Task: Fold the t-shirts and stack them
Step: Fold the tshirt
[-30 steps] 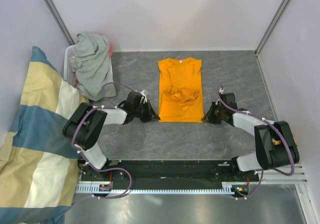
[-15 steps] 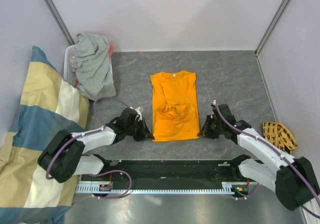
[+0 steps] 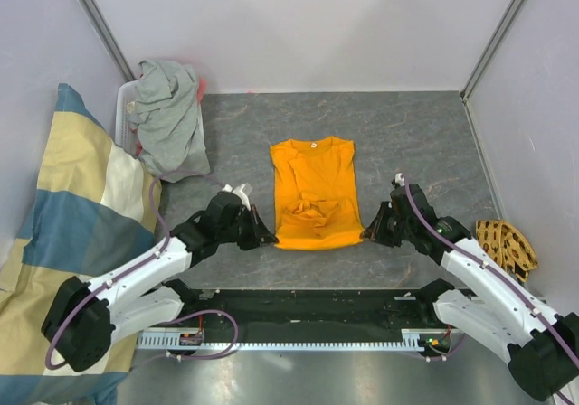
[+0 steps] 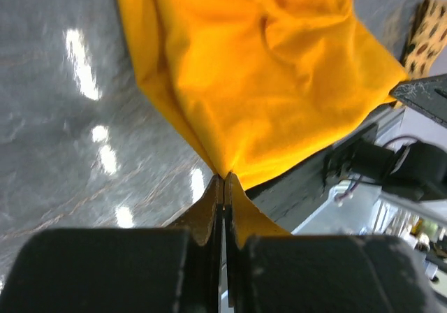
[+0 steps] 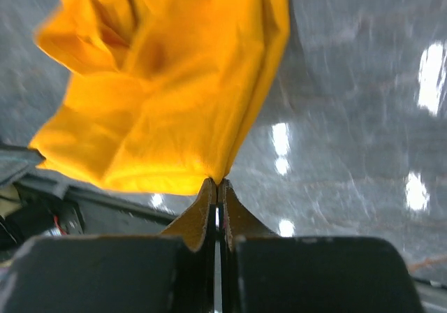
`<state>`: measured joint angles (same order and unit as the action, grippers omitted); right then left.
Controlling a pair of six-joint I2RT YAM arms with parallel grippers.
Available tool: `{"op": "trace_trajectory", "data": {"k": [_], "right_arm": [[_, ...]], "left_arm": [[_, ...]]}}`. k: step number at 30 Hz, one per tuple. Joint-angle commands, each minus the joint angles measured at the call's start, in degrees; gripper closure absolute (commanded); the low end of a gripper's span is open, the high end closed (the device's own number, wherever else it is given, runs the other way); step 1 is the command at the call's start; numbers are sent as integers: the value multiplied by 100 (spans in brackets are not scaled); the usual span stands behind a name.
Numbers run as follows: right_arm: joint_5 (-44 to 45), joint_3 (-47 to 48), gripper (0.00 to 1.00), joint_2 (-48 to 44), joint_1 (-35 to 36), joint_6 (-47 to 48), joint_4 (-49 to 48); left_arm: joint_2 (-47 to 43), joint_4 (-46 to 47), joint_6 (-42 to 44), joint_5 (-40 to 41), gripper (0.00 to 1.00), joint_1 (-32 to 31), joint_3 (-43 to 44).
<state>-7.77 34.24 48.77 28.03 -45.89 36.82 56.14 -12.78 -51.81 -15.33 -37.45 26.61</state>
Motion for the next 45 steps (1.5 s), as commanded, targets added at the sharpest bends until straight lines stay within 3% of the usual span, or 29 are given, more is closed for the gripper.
{"op": "trace_trajectory", "data": {"k": [1,6,16,24,33,45], "right_arm": [[741,592,100,464,9,-87,-648],[1224,1181,100,1343,18,71,-1167],[1638,2587,100,2557,-17,405,-1537],[1673,3326,100,3409,-122,651,-1713],[1217,3871,100,4665,-755,739,-2240],[612,5487,100,6820,-1265,897,-2566]], "left_arm": [[651,99,232,417,98,97,862],[1573,451,479,417,98,413,1662],[2542,504,743,57,98,959,3252],[3183,451,883,-75,98,1187,3878],[4009,592,1015,-207,98,1661,4335],[6206,847,1235,-787,98,2092,5828]]}}
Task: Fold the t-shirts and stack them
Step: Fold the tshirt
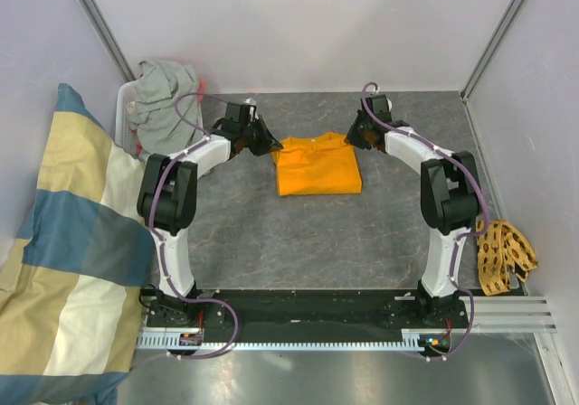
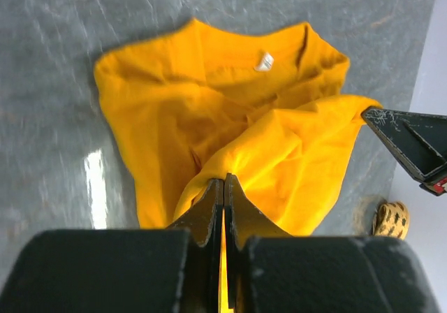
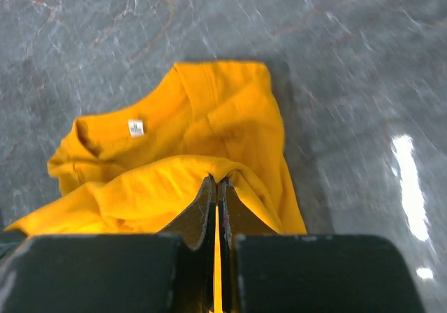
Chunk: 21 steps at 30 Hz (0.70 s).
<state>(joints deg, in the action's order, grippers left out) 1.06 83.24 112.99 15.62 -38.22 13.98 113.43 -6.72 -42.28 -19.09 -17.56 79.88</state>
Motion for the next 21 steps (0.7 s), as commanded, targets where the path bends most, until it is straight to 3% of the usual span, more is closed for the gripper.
{"op": "trace_trajectory", "data": {"k": [1,4,6,7,8,10,11,14,17,21], "right_arm": [[-299,762,100,486,-50,122,-273],[-360,1044,100,768,-103,113,-282],[-422,1141,91,909,-138,113,-282],[-509,1194,83,926,-190,121,-325],[-519,1203,64,918,-225,148,-343],[-449,1195,49,830,-366,218,-387],[-431,1168,38,699,-410,236,-422],[-422,1028,32,453,-621,297,-501],[-536,782,31,251,-744,315,-466],[-756,-103,31,-215,-753,306,-501]], "left_arm": [[557,276,273,-437,98,121,607],[733,303,282,-473,97,192,722],[803,303,282,-525,86,288,757],[804,294,273,-534,59,323,749],[795,303,256,-552,46,437,757],[681,303,238,-569,5,586,775],[637,303,238,-561,1,726,792],[374,251,238,-569,0,999,837],[66,189,264,-622,0,1097,740],[-452,302,194,-745,0,1045,-4]]}}
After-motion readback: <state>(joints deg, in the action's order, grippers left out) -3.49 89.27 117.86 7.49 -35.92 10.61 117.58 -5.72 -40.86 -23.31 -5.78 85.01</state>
